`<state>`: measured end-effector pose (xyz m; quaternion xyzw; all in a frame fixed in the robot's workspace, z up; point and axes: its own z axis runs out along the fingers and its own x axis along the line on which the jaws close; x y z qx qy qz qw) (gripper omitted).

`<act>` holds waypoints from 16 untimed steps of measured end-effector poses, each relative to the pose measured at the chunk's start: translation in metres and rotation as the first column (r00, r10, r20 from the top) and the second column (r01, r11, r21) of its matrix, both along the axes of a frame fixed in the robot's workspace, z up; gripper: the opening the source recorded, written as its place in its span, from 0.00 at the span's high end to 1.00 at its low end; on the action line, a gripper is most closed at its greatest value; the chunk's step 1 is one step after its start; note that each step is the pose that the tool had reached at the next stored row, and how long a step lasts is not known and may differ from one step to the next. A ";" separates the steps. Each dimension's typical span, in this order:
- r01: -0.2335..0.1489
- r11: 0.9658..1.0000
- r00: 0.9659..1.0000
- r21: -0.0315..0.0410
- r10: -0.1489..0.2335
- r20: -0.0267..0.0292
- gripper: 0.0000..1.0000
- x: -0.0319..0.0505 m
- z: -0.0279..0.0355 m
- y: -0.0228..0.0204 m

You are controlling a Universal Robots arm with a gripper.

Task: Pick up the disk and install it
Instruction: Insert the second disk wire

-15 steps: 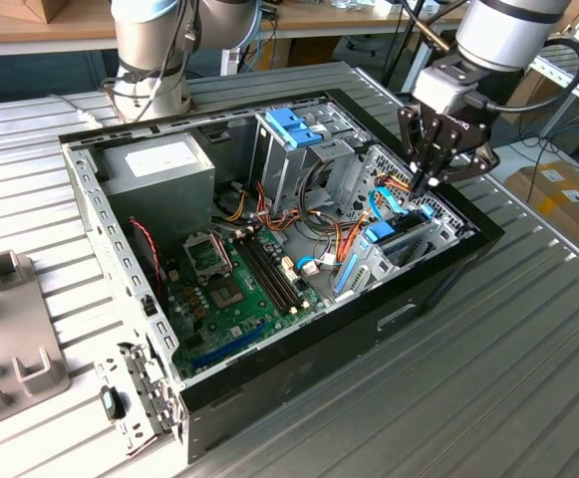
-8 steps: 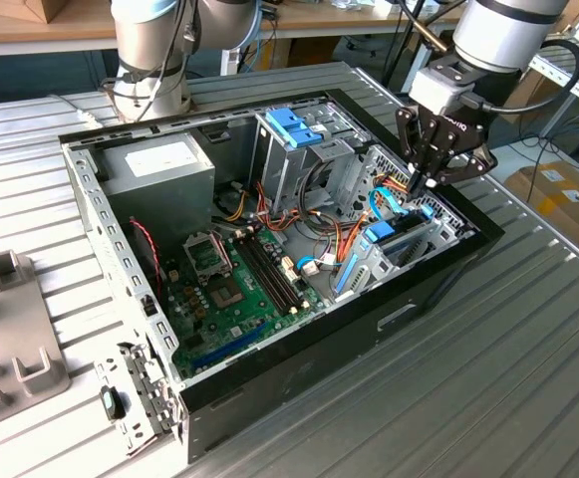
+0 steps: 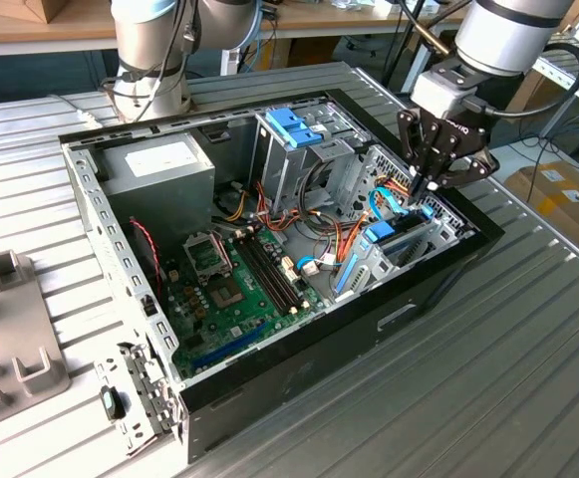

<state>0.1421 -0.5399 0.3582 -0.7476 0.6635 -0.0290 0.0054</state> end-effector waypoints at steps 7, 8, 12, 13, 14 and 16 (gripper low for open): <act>0.032 0.999 0.999 0.000 -0.032 0.000 0.84 -0.0020 -0.0016 -0.0034; 0.033 0.999 0.999 0.000 -0.033 0.000 0.84 -0.0032 -0.0022 -0.0040; 0.046 0.999 0.999 0.000 -0.046 0.000 0.84 -0.0034 -0.0039 -0.0055; 0.047 0.999 0.999 0.000 -0.047 0.000 0.84 -0.0037 -0.0044 -0.0055; 0.048 0.999 0.999 0.000 -0.048 0.000 0.84 -0.0038 -0.0048 -0.0055; 0.051 0.999 0.999 0.000 -0.051 0.000 0.84 -0.0040 -0.0051 -0.0055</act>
